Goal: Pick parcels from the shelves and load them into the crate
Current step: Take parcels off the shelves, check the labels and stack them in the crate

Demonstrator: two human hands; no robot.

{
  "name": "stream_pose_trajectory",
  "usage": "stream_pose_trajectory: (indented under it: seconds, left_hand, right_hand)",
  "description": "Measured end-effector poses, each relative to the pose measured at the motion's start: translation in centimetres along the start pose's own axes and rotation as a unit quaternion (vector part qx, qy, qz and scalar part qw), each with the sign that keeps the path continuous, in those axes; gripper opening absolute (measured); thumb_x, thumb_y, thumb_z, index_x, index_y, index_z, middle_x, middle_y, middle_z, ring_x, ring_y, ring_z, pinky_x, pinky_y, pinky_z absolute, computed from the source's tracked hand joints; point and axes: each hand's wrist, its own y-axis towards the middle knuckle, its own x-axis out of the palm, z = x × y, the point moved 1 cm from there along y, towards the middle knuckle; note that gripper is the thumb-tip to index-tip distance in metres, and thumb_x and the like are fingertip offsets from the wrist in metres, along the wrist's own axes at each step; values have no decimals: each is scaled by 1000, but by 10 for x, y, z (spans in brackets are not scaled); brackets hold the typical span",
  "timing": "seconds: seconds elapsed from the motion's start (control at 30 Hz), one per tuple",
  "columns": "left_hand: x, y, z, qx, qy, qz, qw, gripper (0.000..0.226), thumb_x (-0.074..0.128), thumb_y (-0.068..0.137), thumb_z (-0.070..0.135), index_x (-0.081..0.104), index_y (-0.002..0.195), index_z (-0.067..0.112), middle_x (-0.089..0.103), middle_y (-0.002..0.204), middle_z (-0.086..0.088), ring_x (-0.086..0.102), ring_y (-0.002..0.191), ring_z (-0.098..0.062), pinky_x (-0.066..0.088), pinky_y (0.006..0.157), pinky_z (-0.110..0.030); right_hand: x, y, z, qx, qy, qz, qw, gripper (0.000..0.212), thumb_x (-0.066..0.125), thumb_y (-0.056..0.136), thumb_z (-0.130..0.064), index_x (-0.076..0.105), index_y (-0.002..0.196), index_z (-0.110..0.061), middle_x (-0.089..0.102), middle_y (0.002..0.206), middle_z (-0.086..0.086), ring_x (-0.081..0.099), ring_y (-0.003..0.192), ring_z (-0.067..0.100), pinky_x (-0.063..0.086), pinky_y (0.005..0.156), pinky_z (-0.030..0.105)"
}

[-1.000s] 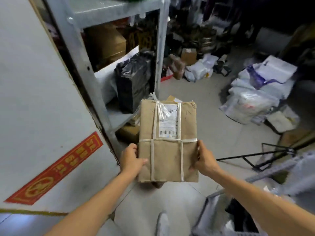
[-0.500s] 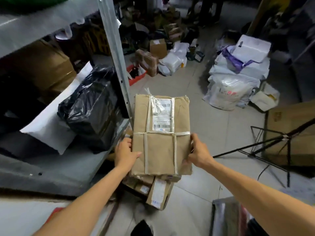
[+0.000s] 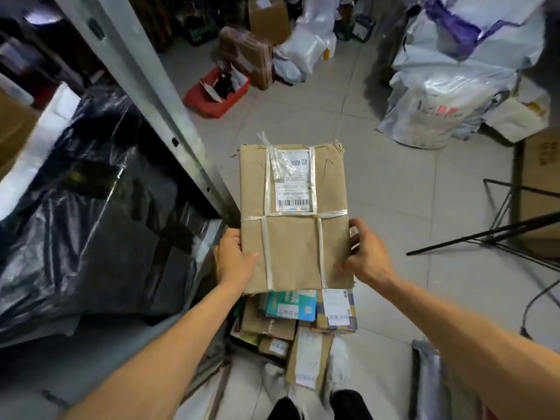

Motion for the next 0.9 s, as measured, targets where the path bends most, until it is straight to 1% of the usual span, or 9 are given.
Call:
stream_pose_trajectory:
  seconds: [0.07, 0.13, 0.27, 0.37, 0.47, 0.57, 0.7, 0.8, 0.9]
  left_hand:
    - [12, 18, -2, 9, 13, 5, 1000, 35, 70, 78, -1, 50, 95, 23, 64, 104, -4, 59, 105, -25, 51, 91, -43]
    - [20, 32, -9, 3, 35, 5, 999, 34, 68, 80, 0, 49, 97, 23, 63, 108, -5, 57, 108, -25, 50, 93, -44]
    - [30, 50, -24, -10, 67, -28, 997, 34, 65, 83, 1, 47, 101, 24, 61, 115, -8, 54, 114, -26, 47, 97, -50]
    - [32, 59, -29, -6, 74, -40, 996, 34, 67, 83, 4, 46, 100, 25, 61, 114, -6, 54, 113, -24, 48, 95, -46]
    - [31, 64, -31, -5, 78, -39, 996, 35, 70, 81, 4, 47, 98, 24, 62, 109, -4, 57, 104, -20, 48, 82, -35]
    - [26, 64, -32, -5, 74, -23, 997, 37, 71, 80, 1, 49, 98, 24, 62, 103, 0, 58, 96, -17, 45, 76, -30]
    - [22, 65, -37, -20, 88, -39, 995, 35, 70, 82, 3, 51, 108, 19, 61, 109, -3, 56, 98, -16, 44, 77, -30]
    - [22, 70, -40, -14, 106, -46, 993, 34, 68, 84, 6, 47, 105, 21, 60, 113, -5, 57, 105, -21, 44, 79, -32]
    - [23, 70, -42, -12, 116, -58, 992, 35, 68, 85, 8, 49, 112, 18, 61, 117, -7, 59, 109, -24, 48, 84, -35]
  right_hand:
    - [6, 20, 9, 1, 14, -9, 1000, 69, 74, 64, 9, 49, 121, -21, 60, 97, 4, 58, 83, 17, 48, 53, 23]
    - [14, 35, 18, 9, 20, -31, 999, 69, 73, 67, 9, 47, 123, -23, 58, 103, 7, 57, 91, 20, 50, 60, 25]
    - [27, 52, 33, 17, 21, -57, 998, 68, 77, 66, 7, 48, 122, -20, 58, 94, -2, 58, 80, 11, 45, 49, 14]
    - [30, 61, 39, 28, 23, -79, 996, 69, 79, 66, 4, 46, 122, -19, 59, 99, 0, 59, 83, 13, 48, 53, 17]
    - [30, 65, 41, 34, 33, -86, 995, 72, 81, 66, 3, 46, 123, -20, 61, 102, 2, 61, 87, 15, 51, 57, 21]
    - [32, 59, 42, 38, 41, -84, 995, 74, 83, 63, 3, 46, 121, -23, 62, 98, 0, 61, 85, 13, 51, 55, 20]
    - [41, 54, 44, 37, 38, -119, 992, 75, 83, 67, 1, 41, 124, -23, 59, 97, -5, 60, 84, 10, 50, 54, 16]
    - [45, 57, 44, 31, 32, -113, 993, 80, 83, 68, -1, 41, 132, -23, 54, 95, -13, 57, 83, 6, 47, 48, 12]
    - [46, 54, 50, 27, 18, -94, 995, 85, 84, 68, -5, 42, 140, -24, 53, 93, -16, 57, 81, 4, 46, 50, 12]
